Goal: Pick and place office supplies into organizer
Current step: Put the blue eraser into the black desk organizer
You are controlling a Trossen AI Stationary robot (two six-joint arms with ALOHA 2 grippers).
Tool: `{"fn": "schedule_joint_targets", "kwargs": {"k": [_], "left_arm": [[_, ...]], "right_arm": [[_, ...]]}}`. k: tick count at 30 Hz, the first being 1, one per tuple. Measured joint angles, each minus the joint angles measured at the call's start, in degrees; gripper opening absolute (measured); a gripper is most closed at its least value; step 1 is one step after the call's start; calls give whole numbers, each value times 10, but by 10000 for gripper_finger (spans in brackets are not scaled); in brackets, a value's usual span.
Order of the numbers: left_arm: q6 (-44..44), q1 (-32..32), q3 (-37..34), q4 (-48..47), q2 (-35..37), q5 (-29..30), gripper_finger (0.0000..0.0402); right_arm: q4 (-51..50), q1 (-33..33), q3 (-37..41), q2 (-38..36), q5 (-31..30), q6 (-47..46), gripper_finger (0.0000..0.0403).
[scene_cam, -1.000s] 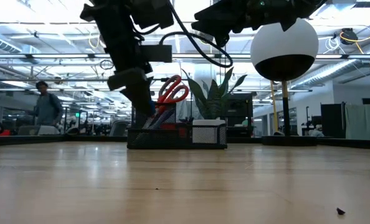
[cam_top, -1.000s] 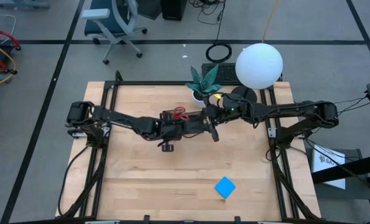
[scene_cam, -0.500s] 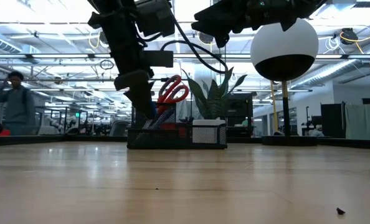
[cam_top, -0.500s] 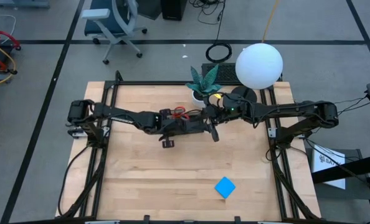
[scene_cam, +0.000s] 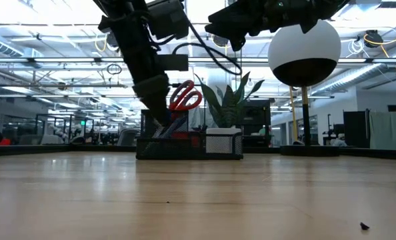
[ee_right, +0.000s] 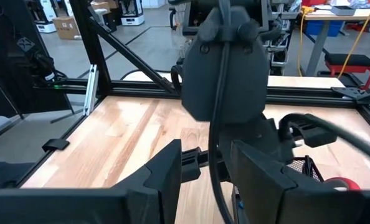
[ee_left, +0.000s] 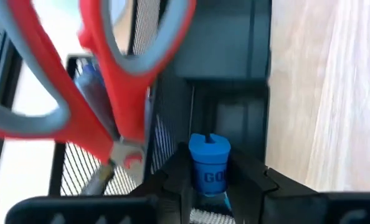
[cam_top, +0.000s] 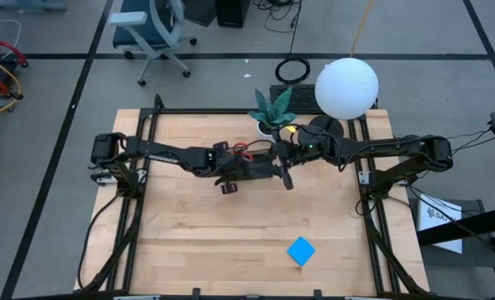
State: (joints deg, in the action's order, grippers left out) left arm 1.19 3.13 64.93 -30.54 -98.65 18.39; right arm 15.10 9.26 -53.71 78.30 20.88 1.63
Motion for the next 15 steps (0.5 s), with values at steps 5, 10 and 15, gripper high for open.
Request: {"fn": "schedule_joint_targets", "kwargs": {"k": [5, 10, 15], "left_arm": [[-2, 4, 0, 12, 0, -2, 86], [4, 3, 0, -2, 0, -3, 87], [8, 3, 0, 4, 0, -3, 87]], "right_arm": [[-5, 0, 0, 0, 0, 1, 130], [-4, 0, 0, 0, 0, 4, 130], [-4, 0, 0, 0, 0, 6, 130]]}}
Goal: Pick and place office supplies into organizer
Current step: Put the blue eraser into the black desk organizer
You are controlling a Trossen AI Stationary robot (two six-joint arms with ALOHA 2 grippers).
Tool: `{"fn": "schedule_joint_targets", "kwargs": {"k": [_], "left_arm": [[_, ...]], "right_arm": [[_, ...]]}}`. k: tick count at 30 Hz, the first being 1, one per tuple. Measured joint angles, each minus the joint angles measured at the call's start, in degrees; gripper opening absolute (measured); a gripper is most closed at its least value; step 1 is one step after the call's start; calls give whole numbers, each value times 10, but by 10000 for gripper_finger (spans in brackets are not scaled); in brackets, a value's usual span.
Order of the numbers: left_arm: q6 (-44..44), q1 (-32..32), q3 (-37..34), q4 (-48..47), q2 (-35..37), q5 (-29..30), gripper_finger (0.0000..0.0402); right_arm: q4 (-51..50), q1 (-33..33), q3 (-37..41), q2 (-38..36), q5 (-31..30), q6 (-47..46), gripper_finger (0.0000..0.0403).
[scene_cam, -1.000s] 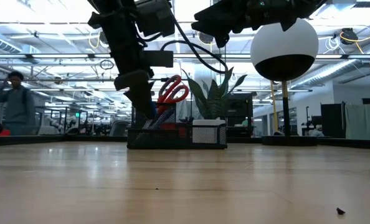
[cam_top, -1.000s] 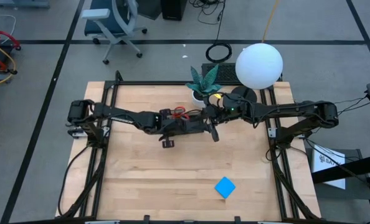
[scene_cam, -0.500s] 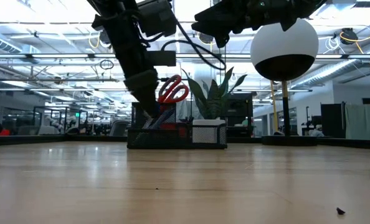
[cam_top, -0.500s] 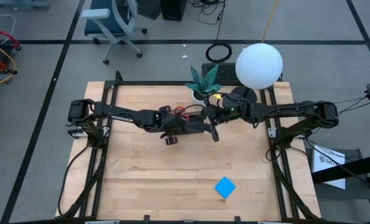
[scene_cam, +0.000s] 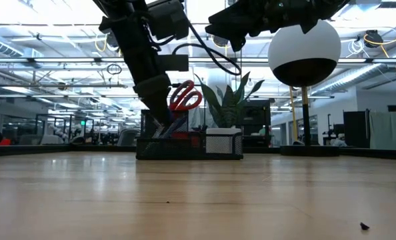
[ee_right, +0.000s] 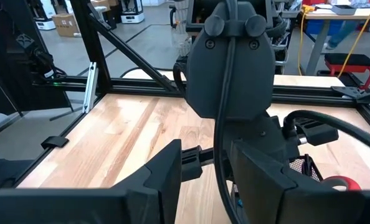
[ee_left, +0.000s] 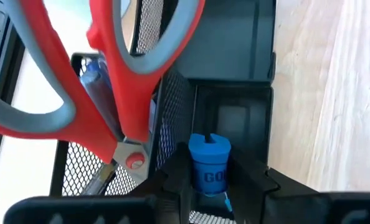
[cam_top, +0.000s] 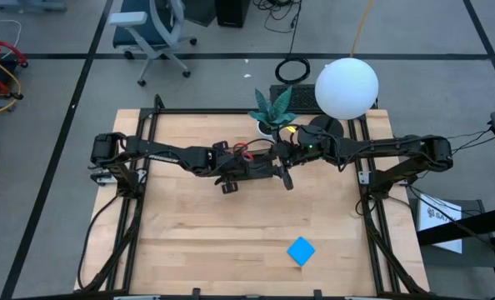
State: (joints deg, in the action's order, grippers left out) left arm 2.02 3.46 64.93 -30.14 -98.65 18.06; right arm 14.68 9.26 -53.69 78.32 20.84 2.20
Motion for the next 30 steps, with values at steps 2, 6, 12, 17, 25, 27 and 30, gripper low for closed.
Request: {"fn": "schedule_joint_targets", "kwargs": {"k": [2, 6, 12, 17, 25, 27, 30], "left_arm": [[0, 0, 0, 3, 0, 0, 87], [-24, 0, 0, 5, 0, 0, 88], [-20, -1, 0, 4, 0, 0, 88], [-12, -1, 0, 4, 0, 0, 88], [-2, -5, 0, 2, 0, 0, 88], [3, -7, 0, 2, 0, -1, 89], [5, -10, 0, 2, 0, 0, 103]], "right_arm": [[0, 0, 0, 0, 0, 0, 130], [0, 0, 0, 0, 0, 0, 130], [0, 0, 0, 0, 0, 0, 130], [0, 0, 0, 0, 0, 2, 130], [0, 0, 0, 0, 0, 2, 130], [0, 0, 0, 0, 0, 2, 130], [0, 0, 0, 0, 0, 2, 130]]}}
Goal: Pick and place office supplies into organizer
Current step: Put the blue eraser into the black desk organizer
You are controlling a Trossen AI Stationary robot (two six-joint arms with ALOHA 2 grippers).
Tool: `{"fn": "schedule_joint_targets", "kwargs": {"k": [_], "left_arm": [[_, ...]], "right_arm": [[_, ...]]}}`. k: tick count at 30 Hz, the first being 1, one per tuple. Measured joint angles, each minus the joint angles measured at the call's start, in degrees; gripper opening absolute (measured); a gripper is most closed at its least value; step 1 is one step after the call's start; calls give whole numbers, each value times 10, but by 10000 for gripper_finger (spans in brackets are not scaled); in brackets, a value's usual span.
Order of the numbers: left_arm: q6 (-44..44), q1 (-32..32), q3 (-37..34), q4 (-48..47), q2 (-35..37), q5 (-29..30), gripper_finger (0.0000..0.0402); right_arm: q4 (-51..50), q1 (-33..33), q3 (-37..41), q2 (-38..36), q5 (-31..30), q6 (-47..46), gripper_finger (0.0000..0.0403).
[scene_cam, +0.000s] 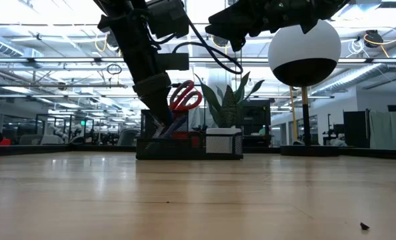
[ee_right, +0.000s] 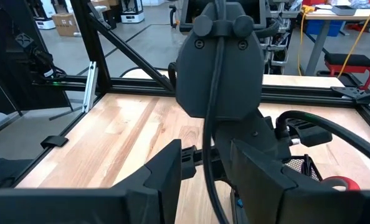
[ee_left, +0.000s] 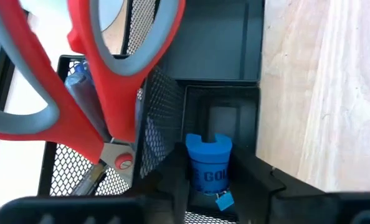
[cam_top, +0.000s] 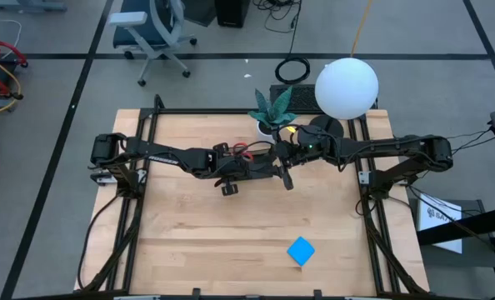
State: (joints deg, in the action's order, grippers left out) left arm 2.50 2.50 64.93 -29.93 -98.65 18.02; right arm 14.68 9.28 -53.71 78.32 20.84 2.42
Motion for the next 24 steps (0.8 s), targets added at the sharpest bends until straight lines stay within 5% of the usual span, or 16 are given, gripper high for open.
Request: {"fn": "schedule_joint_targets", "kwargs": {"k": [11, 24], "left_arm": [[9, 0, 0, 0, 0, 2, 217], [57, 0, 0, 1, 0, 0, 232]], "right_arm": [[0, 0, 0, 0, 0, 0, 130], [0, 0, 0, 0, 0, 0, 130]]}}
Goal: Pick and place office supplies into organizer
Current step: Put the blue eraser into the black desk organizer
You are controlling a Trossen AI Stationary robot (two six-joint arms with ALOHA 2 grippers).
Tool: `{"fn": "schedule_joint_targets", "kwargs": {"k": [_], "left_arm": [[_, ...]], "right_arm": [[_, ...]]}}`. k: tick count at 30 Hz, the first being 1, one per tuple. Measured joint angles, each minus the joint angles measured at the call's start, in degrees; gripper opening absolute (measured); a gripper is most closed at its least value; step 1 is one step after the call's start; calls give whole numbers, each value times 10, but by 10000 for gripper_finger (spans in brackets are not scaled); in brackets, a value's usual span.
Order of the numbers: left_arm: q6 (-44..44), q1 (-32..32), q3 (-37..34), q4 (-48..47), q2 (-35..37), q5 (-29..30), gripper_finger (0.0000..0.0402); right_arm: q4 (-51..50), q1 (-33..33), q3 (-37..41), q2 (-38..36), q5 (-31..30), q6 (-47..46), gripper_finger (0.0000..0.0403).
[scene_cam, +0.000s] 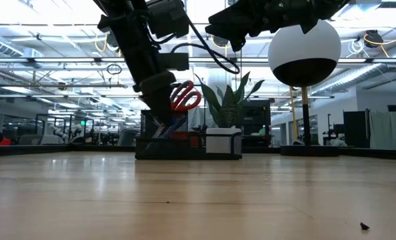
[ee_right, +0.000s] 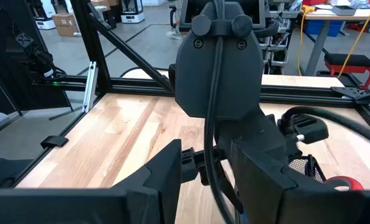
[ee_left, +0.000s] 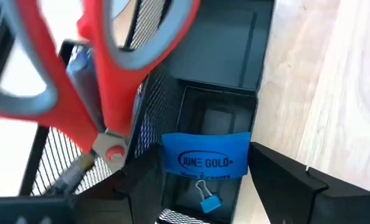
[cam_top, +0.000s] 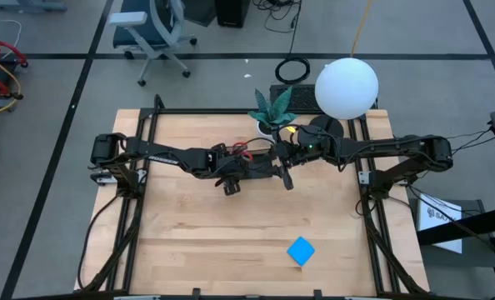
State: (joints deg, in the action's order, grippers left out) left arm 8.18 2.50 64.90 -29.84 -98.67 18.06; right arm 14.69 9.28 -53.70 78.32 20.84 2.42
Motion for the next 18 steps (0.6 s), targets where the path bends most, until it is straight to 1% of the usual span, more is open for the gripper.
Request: {"fn": "schedule_joint_targets", "kwargs": {"k": [8, 16, 18], "left_arm": [[200, 7, 0, 1, 0, -4, 232], [306, 12, 0, 0, 0, -6, 232], [326, 12, 0, 0, 0, -16, 232]], "right_arm": [[0, 0, 0, 0, 0, 0, 130], [0, 0, 0, 0, 0, 0, 130], [0, 0, 0, 0, 0, 0, 130]]}}
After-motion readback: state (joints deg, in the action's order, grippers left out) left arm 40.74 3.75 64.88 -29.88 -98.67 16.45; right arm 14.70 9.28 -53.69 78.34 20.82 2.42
